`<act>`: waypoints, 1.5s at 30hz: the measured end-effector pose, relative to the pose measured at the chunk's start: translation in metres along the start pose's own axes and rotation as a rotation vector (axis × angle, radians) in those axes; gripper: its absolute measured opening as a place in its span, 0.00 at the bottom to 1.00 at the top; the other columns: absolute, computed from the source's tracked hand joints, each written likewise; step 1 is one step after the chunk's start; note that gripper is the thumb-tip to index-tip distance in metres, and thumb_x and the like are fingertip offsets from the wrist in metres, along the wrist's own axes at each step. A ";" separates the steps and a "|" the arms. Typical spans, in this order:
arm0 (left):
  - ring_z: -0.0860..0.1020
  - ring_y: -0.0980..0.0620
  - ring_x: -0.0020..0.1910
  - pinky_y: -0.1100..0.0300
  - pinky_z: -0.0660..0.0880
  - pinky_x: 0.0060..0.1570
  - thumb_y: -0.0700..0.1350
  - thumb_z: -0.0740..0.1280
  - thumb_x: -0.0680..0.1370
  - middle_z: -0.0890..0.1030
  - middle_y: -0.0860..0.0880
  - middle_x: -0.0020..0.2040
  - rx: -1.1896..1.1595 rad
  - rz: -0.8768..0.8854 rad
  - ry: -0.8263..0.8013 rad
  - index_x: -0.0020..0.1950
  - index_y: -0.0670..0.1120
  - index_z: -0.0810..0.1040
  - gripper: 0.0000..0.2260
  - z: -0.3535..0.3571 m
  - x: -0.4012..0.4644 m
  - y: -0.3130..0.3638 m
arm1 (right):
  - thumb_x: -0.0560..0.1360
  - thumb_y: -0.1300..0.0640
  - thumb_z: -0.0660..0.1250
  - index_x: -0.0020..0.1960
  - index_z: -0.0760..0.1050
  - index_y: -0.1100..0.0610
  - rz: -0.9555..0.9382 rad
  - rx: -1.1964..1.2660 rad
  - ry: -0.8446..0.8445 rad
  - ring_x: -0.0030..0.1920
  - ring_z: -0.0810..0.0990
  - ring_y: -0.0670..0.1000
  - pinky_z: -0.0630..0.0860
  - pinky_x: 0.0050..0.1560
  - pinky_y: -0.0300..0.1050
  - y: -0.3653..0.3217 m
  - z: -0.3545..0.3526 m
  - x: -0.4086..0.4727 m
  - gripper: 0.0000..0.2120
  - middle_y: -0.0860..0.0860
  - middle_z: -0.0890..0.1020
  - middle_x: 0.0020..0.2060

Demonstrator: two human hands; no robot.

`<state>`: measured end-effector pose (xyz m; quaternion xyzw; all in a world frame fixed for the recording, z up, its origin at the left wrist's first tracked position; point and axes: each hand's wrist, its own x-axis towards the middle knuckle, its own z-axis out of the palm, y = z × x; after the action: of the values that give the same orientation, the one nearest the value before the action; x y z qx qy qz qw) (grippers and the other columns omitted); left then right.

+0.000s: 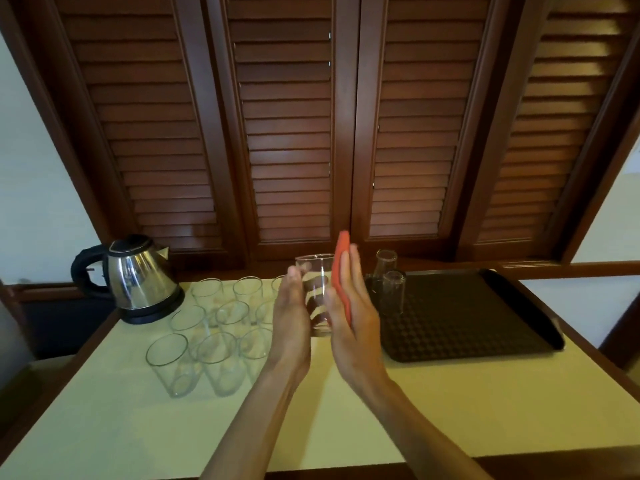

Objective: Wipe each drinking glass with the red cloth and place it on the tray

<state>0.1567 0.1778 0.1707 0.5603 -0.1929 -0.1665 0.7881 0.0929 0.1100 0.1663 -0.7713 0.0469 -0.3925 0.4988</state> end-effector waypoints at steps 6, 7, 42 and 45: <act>0.81 0.46 0.65 0.42 0.75 0.68 0.75 0.60 0.75 0.83 0.47 0.63 -0.023 -0.008 -0.018 0.66 0.53 0.81 0.32 -0.004 0.006 0.015 | 0.84 0.49 0.55 0.81 0.53 0.50 -0.152 -0.016 -0.097 0.81 0.48 0.46 0.51 0.80 0.43 0.013 0.007 -0.036 0.27 0.41 0.51 0.82; 0.81 0.47 0.65 0.43 0.77 0.67 0.72 0.61 0.75 0.83 0.48 0.62 0.016 0.021 -0.022 0.64 0.56 0.82 0.28 -0.002 0.003 0.015 | 0.84 0.47 0.55 0.81 0.52 0.49 -0.092 0.047 -0.065 0.81 0.50 0.43 0.54 0.80 0.45 0.015 0.005 -0.032 0.28 0.39 0.52 0.81; 0.82 0.43 0.65 0.49 0.77 0.63 0.63 0.57 0.83 0.83 0.40 0.65 -0.134 -0.098 -0.043 0.71 0.43 0.77 0.28 -0.001 0.015 0.014 | 0.84 0.52 0.58 0.79 0.60 0.51 -0.183 -0.079 -0.087 0.81 0.51 0.46 0.53 0.81 0.50 0.020 0.007 -0.018 0.24 0.44 0.57 0.81; 0.81 0.45 0.65 0.55 0.79 0.54 0.56 0.64 0.82 0.84 0.47 0.63 0.003 -0.015 -0.102 0.71 0.48 0.77 0.21 0.001 0.011 0.014 | 0.85 0.52 0.58 0.80 0.57 0.48 0.010 0.082 0.009 0.79 0.55 0.38 0.62 0.78 0.50 0.017 -0.002 0.000 0.24 0.40 0.56 0.80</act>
<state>0.1661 0.1758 0.1853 0.5536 -0.2287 -0.2004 0.7753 0.0967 0.1004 0.1530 -0.7481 0.0369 -0.3949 0.5320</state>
